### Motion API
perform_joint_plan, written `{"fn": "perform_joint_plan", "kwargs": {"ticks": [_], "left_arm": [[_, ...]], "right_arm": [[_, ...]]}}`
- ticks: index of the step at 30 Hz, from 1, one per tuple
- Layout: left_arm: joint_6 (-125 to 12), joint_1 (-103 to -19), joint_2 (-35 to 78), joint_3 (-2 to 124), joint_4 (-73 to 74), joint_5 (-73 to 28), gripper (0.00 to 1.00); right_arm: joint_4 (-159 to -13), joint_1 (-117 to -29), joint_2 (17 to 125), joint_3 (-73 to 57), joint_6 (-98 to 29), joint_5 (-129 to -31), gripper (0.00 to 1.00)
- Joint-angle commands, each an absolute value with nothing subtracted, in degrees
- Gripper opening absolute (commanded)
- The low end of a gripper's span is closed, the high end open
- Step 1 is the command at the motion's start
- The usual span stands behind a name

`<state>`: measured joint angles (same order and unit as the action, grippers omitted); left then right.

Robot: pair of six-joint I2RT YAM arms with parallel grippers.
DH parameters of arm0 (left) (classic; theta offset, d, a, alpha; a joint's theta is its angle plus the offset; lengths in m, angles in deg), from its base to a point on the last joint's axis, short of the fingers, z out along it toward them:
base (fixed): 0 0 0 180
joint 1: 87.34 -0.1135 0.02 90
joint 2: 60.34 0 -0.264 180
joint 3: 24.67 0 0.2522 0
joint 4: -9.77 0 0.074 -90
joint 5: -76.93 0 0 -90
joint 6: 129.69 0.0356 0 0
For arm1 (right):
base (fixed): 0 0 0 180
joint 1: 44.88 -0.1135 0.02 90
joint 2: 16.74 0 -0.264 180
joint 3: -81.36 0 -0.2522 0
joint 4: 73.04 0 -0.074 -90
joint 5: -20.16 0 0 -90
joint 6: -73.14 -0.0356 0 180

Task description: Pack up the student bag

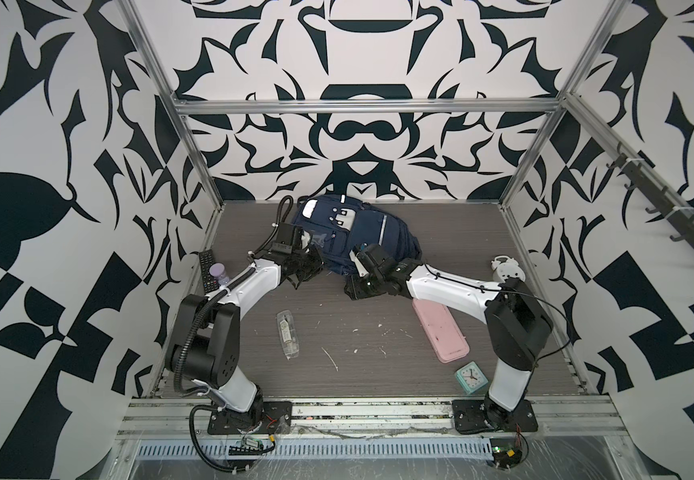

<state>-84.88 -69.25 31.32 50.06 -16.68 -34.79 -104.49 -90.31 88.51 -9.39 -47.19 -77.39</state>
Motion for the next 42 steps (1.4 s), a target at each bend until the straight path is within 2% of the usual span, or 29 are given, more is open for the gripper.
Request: {"fn": "perform_joint_plan", "kwargs": {"ticks": [1,16,24,42], "left_arm": [[-84.7,-68.6,28.5,52.5,-16.0,-37.9,0.0],[-84.9,-68.6,28.2,52.9,-16.0,-38.4,0.0],[-85.0,-68.5,28.2,52.8,-16.1,-38.3,0.0],[-83.9,-68.5,28.5,53.6,-17.3,-38.1,0.0]], "right_arm": [[-102.9,-90.3,88.7,-5.3,-47.9,-76.7,0.52],[-106.4,-90.6,95.3,2.4,-45.3,-69.0,0.49],[-107.8,-91.4,96.8,5.0,-43.5,-65.5,0.41],[-107.9,-92.1,93.8,1.5,-42.1,-63.8,0.07]]}}
